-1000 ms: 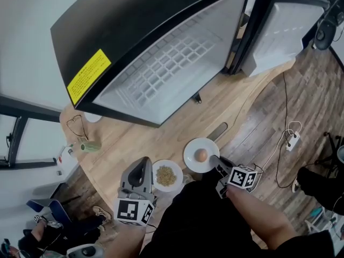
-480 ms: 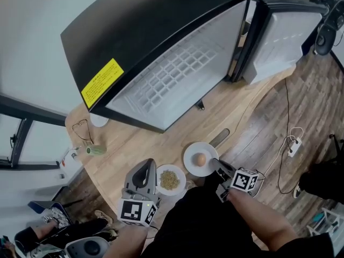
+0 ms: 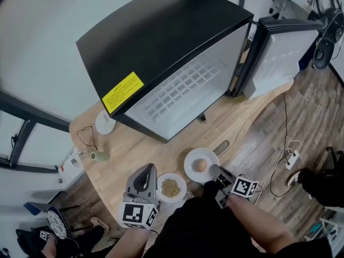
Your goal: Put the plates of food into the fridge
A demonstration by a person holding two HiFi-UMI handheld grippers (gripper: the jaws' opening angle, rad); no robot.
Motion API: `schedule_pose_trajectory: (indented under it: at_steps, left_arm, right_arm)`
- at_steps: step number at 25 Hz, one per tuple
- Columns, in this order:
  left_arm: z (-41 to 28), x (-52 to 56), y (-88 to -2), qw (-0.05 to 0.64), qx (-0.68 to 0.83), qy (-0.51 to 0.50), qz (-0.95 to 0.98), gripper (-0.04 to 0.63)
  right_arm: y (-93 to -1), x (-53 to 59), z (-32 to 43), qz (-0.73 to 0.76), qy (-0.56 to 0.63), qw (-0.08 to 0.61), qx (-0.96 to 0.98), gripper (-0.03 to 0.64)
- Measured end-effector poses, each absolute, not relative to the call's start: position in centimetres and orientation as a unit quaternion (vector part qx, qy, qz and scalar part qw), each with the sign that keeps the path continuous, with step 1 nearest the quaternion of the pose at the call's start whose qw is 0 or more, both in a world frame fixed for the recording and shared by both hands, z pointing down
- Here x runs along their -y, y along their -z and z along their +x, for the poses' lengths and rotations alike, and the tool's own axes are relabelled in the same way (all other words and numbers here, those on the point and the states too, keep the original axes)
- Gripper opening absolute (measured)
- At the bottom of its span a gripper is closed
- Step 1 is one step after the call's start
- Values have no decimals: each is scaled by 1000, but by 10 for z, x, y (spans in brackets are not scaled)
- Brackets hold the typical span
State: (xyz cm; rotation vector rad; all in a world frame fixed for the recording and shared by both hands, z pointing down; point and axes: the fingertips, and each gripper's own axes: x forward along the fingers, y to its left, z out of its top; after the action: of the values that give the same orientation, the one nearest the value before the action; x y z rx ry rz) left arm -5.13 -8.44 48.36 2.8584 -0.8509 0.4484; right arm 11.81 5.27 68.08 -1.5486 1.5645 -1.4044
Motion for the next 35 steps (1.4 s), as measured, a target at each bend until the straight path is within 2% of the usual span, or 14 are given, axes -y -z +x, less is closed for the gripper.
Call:
schedule_pose_trajectory:
  at_steps: [18, 22, 35]
  left_arm:
    - [-58, 102, -450, 49, 325, -99, 939, 3]
    - [-63, 109, -442, 47, 338, -88, 936, 3]
    - [-81, 124, -424, 38, 360, -65, 930, 3]
  right_arm:
    - [-610, -19, 139, -555, 495, 281, -606, 32]
    - [-583, -4, 142, -535, 482, 305, -624, 32]
    - [-541, 43, 159, -549, 462, 294, -631, 32]
